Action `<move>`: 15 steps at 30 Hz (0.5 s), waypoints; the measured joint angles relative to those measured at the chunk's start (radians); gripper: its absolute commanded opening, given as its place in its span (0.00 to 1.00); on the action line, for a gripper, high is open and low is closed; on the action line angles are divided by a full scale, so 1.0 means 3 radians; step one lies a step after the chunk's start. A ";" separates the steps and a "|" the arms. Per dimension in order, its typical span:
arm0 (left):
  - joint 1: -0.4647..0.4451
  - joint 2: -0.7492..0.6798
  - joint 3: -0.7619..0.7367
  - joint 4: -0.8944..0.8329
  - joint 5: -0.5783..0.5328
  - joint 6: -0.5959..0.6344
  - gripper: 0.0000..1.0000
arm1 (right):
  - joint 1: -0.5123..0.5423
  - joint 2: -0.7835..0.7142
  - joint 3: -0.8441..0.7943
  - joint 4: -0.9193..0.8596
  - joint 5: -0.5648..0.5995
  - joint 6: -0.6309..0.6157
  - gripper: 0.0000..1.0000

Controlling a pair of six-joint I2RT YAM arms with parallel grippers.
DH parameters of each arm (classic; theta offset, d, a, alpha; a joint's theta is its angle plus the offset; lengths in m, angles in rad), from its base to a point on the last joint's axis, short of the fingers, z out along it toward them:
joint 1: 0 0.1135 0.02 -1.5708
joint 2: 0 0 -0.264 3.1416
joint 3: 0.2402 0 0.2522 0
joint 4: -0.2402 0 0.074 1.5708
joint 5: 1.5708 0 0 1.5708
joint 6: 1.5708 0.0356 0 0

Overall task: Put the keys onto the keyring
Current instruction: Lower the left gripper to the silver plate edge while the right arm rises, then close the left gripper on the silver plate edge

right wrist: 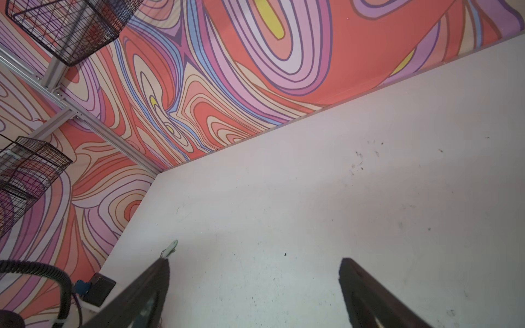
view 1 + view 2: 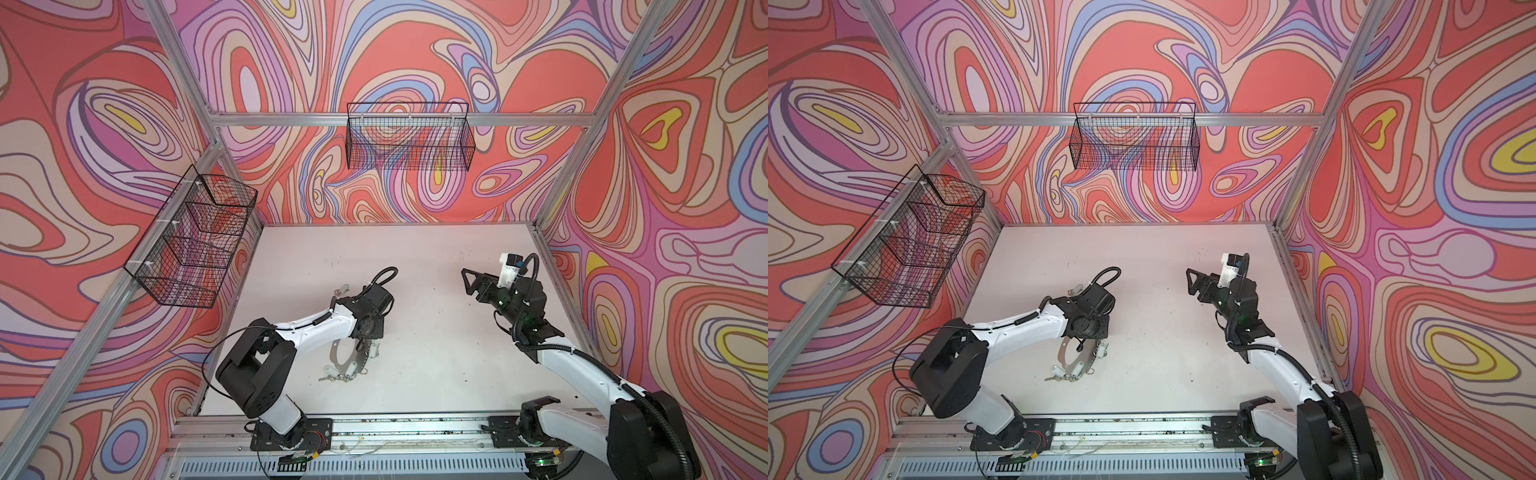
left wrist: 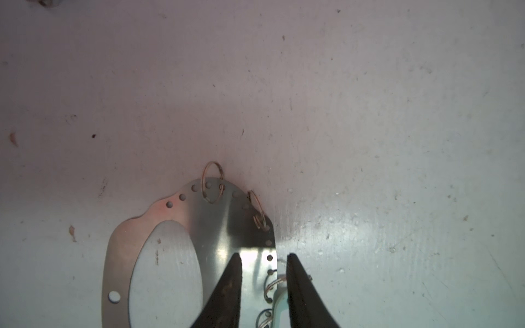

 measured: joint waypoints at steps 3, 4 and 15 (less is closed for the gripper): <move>0.0000 0.0146 0.0132 -0.0029 -0.0067 0.0027 0.28 | 0.0039 0.0011 0.0000 -0.0003 0.0025 -0.0024 0.98; 0.0003 0.0193 0.0167 -0.0034 -0.0081 0.0041 0.27 | 0.0039 0.0011 0.0000 -0.0003 0.0033 -0.0028 0.98; 0.0062 0.0458 0.0273 -0.0103 -0.0128 0.0094 0.03 | 0.0045 0.0011 0.0000 -0.0003 0.0109 -0.0039 0.98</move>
